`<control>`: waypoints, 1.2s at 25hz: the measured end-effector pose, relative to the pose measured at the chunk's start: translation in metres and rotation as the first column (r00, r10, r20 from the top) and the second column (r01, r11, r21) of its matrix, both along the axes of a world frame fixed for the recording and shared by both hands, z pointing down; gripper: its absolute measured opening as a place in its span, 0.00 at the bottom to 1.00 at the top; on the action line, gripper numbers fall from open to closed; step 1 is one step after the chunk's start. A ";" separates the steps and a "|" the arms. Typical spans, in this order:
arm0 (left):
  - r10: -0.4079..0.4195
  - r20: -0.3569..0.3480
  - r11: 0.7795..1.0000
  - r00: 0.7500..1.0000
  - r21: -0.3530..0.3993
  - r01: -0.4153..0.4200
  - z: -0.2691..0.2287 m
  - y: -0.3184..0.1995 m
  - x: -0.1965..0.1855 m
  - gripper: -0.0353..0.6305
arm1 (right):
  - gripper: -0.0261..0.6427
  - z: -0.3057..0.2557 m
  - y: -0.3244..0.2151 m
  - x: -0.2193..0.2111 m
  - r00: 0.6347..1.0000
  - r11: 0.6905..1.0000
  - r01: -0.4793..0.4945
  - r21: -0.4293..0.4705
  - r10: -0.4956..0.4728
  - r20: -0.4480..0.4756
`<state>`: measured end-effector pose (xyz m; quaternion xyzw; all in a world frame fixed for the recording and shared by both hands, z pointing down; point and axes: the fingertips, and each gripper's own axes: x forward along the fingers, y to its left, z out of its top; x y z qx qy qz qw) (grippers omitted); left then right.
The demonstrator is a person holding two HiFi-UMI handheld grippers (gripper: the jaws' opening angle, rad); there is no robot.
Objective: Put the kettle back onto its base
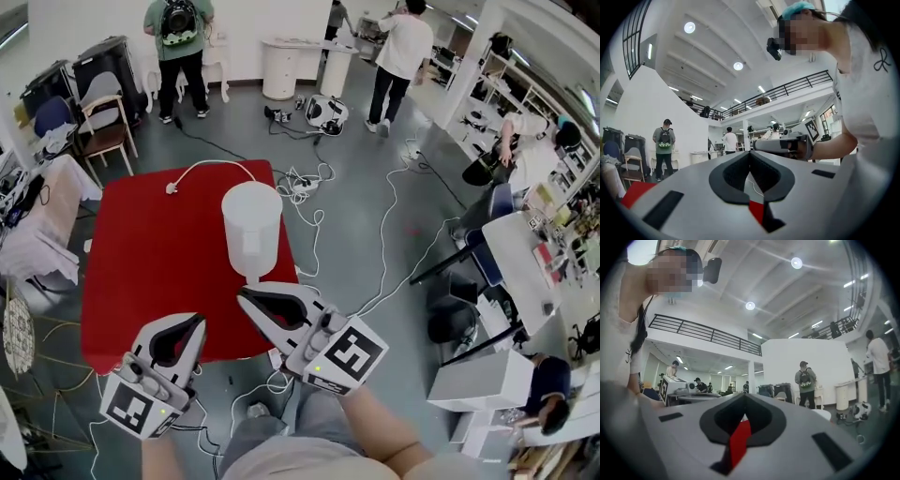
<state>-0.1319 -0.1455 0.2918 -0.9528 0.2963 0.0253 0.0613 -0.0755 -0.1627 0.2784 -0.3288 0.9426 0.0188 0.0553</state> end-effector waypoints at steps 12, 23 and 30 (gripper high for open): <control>0.101 -0.029 0.994 0.994 -0.035 -0.102 -0.015 0.025 0.002 0.07 | 0.05 -0.004 0.047 -0.015 0.994 0.995 -0.096 0.016 0.097 -0.043; 0.124 -0.029 0.991 0.992 -0.040 -0.125 -0.015 0.026 0.001 0.07 | 0.05 -0.006 0.052 -0.026 0.992 0.994 -0.109 0.017 0.110 -0.057; 0.114 -0.024 0.992 0.993 -0.048 -0.115 -0.016 0.031 0.005 0.07 | 0.05 -0.011 0.059 -0.022 0.993 0.994 -0.108 0.019 0.109 -0.056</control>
